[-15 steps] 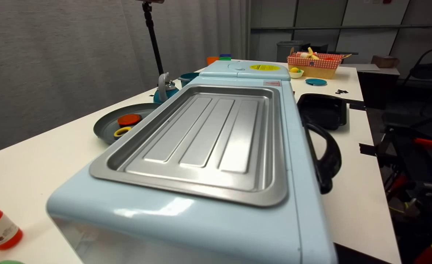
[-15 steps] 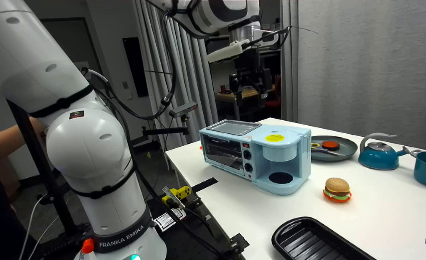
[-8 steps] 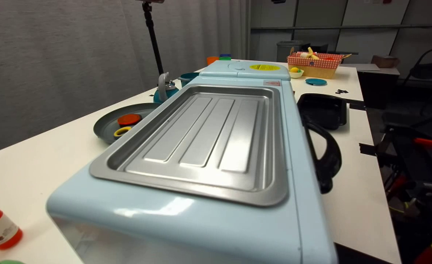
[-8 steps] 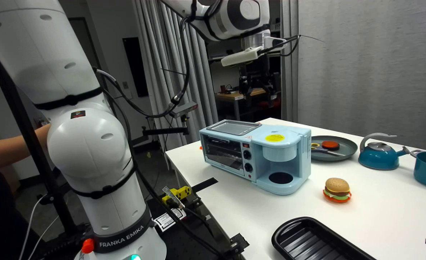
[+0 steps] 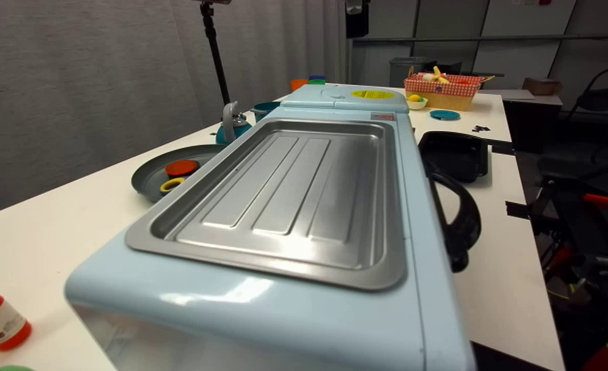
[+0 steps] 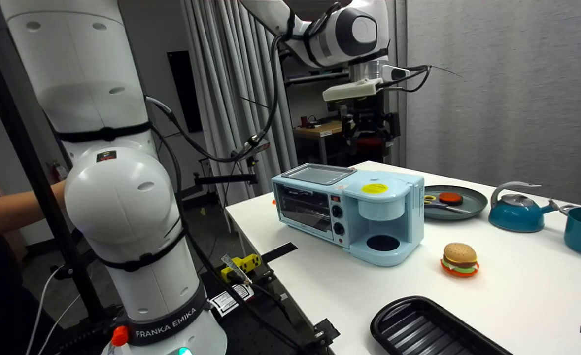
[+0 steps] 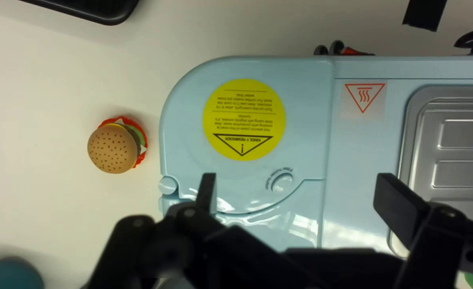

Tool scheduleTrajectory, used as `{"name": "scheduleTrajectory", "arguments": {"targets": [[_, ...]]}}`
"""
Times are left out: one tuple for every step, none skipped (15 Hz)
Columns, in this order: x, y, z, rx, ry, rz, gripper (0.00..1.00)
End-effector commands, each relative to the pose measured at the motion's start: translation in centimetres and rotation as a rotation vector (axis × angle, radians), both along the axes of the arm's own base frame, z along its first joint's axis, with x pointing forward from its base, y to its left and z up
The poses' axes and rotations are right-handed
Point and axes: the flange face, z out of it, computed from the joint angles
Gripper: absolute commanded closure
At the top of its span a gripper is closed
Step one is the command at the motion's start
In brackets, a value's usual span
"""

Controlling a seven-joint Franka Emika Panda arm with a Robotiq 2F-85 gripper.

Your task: Press the button on the top of the toaster oven

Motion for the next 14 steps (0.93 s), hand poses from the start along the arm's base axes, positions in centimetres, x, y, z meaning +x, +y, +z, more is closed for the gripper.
{"name": "scheduleTrajectory", "arguments": {"targets": [[1.9, 0.6, -0.6, 0.027, 0.008, 0.025, 0.00], [2.0, 0.8, -0.9, 0.029, 0.012, 0.027, 0.00], [2.1, 0.9, -1.3, 0.027, 0.015, 0.028, 0.00], [2.3, 1.0, -1.5, 0.022, 0.016, 0.029, 0.00], [2.4, 1.0, -1.7, 0.021, 0.020, 0.029, 0.00], [2.4, 1.1, -1.9, 0.021, 0.022, 0.027, 0.00], [2.4, 1.1, -2.0, 0.020, 0.026, 0.032, 0.00], [2.4, 1.0, -2.2, 0.020, 0.029, 0.030, 0.00], [2.3, 1.0, -2.3, 0.022, 0.036, 0.027, 0.00], [1.8, 0.9, -2.5, 0.003, 0.036, 0.016, 0.00], [1.8, 0.9, -2.6, 0.003, 0.038, 0.016, 0.00], [1.8, 0.9, -2.6, 0.003, 0.039, 0.016, 0.00], [1.8, 0.9, -2.6, 0.003, 0.039, 0.016, 0.00], [1.8, 0.9, -2.6, 0.003, 0.039, 0.016, 0.00]]}}
